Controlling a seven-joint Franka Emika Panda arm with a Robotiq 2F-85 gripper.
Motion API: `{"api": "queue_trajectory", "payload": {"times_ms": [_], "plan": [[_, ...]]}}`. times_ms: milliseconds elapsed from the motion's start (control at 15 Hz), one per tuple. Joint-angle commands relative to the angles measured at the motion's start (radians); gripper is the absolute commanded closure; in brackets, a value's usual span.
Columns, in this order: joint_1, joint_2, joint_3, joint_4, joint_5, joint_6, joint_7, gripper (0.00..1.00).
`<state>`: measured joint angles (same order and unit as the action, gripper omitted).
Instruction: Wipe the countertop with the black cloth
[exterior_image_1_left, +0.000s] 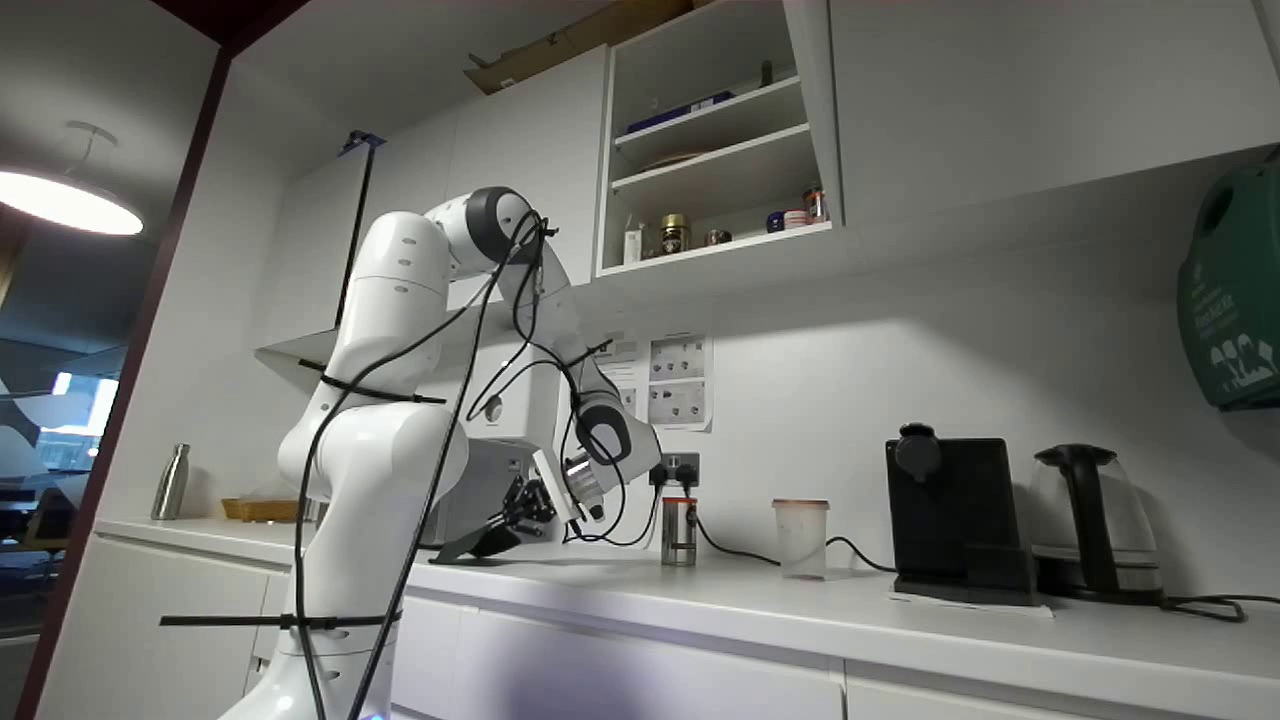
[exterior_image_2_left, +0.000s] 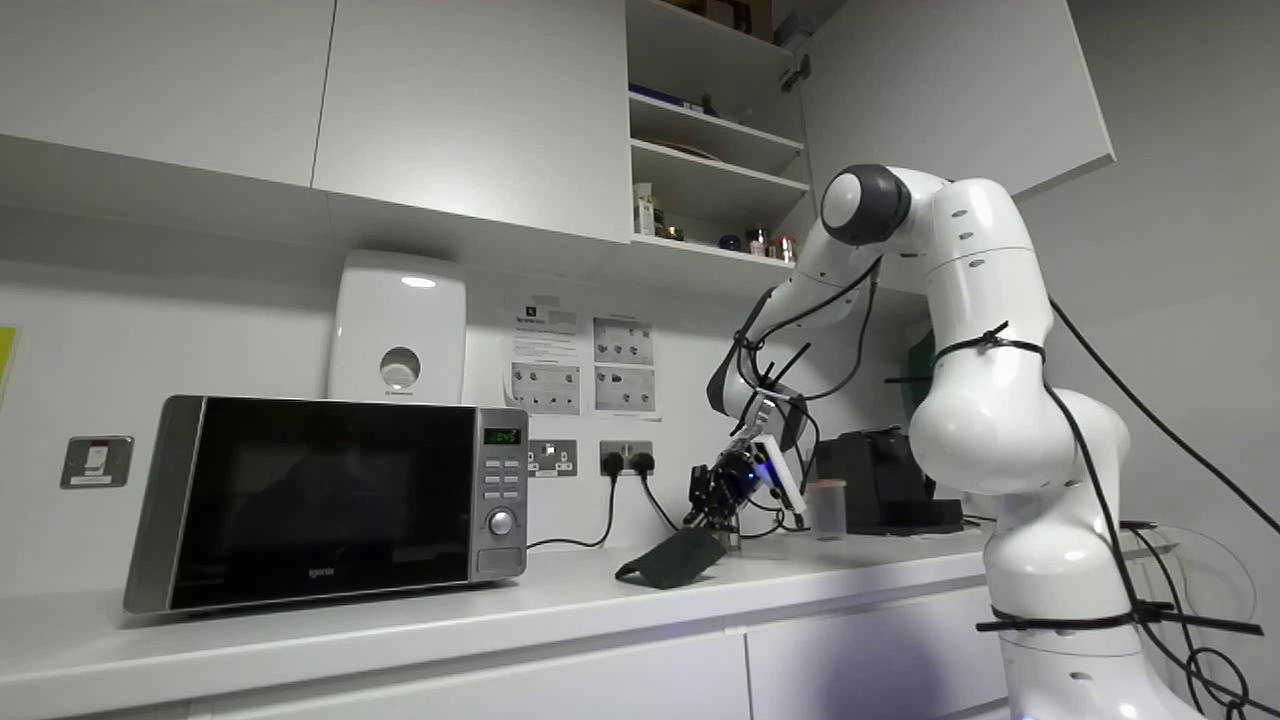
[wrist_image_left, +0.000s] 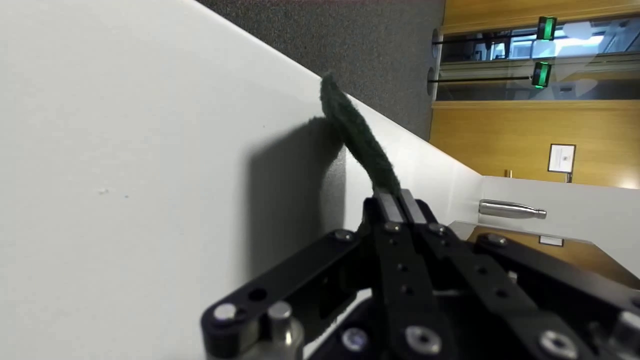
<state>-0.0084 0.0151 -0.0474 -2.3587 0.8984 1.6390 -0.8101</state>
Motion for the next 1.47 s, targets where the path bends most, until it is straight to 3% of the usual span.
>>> {"api": "queue_trajectory", "payload": {"times_ms": [0,333,1000,1400], "plan": [[-0.018,-0.002,-0.001,0.013,-0.020,0.001,0.011,0.99],[-0.031,-0.040,-0.008,0.024,-0.177,0.065,0.088,0.99],[-0.037,-0.112,-0.013,0.114,-0.591,0.087,0.338,0.99],[-0.028,-0.100,0.001,0.091,-0.825,0.130,0.508,0.99]]}}
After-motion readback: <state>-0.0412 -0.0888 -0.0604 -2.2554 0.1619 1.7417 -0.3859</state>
